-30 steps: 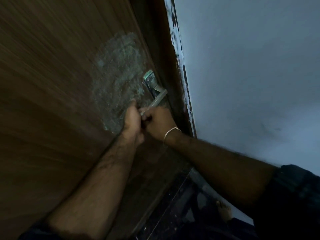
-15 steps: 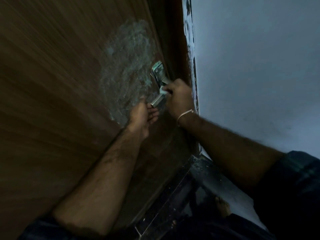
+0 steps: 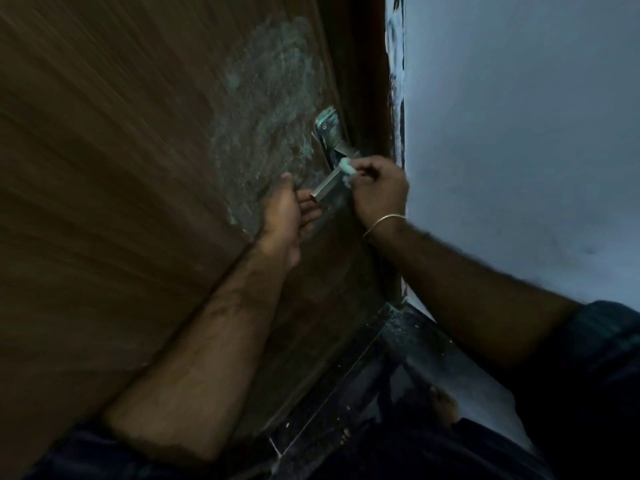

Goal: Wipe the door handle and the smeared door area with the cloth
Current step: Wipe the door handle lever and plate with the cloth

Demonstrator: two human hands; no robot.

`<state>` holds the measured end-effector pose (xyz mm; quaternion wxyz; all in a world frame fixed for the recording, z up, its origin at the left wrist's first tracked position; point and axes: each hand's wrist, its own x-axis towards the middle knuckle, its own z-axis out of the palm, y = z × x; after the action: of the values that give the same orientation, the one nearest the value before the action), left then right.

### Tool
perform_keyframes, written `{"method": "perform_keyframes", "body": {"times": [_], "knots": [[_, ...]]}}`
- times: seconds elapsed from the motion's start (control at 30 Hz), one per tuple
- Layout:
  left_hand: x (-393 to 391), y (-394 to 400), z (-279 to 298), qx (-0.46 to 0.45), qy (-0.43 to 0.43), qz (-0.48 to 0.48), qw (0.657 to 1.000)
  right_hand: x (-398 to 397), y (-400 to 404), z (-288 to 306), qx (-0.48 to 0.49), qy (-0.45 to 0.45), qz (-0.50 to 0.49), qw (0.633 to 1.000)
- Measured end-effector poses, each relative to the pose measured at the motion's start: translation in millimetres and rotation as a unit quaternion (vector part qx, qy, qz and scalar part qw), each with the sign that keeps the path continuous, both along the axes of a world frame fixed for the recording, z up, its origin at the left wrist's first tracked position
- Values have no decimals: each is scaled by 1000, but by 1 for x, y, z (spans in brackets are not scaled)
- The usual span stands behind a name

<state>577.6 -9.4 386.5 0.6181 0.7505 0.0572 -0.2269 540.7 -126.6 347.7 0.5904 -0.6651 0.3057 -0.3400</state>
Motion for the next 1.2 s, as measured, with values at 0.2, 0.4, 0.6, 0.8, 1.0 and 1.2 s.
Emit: {"method": "perform_keyframes", "body": {"times": [0.2,0.4,0.6,0.8,1.0,1.2], "knots": [[0,2,3,12,-3,-4,1000,-13,38,0,-20,7,185,983],[-2,11,3,-13,-118,70,991,-32,17,18,426,-108,314,842],[-7,13,17,-64,-129,-50,988,-35,7,30,423,-127,332,834],[-5,10,25,-93,-104,-26,990,-38,0,46,300,-62,339,890],[-1,10,22,-126,-98,-34,987,-37,-1,48,204,-34,262,943],[3,12,20,-154,-75,-67,983,-32,-7,41,302,-29,232,924]]}}
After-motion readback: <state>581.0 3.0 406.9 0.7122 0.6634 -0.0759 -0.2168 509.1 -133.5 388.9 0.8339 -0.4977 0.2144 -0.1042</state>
